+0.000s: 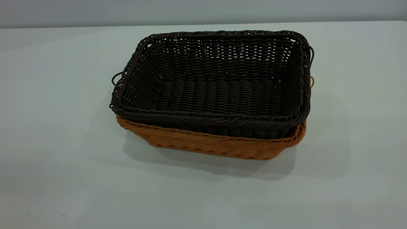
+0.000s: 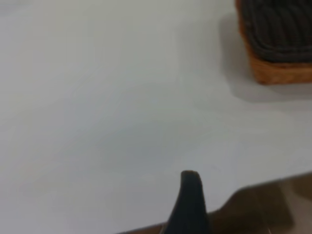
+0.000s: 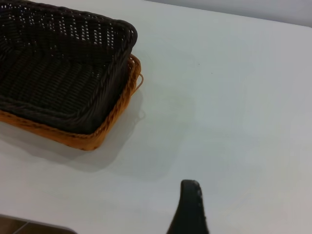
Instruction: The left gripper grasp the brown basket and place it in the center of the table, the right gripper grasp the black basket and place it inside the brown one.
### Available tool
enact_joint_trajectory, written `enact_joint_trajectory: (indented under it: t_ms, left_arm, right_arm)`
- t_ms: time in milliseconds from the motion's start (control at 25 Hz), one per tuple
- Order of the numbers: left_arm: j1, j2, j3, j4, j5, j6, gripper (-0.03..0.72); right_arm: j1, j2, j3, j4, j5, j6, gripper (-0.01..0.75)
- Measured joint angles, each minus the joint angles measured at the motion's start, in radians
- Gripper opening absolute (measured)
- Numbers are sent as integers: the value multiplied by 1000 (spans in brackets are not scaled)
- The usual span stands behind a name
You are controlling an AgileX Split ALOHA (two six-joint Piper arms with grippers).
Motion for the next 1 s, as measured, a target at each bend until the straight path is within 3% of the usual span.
enact_joint_trajectory:
  t_ms: [240, 880, 1000]
  left_arm:
    - [95, -18, 0, 0, 0, 0, 570]
    - [102, -18, 0, 0, 0, 0, 570]
    - [102, -18, 0, 0, 0, 0, 570]
  right_arm:
    - [0, 0, 0, 0, 0, 0, 467]
    - [0, 0, 0, 0, -2, 2, 314]
    - [32, -11, 0, -2, -2, 3, 287]
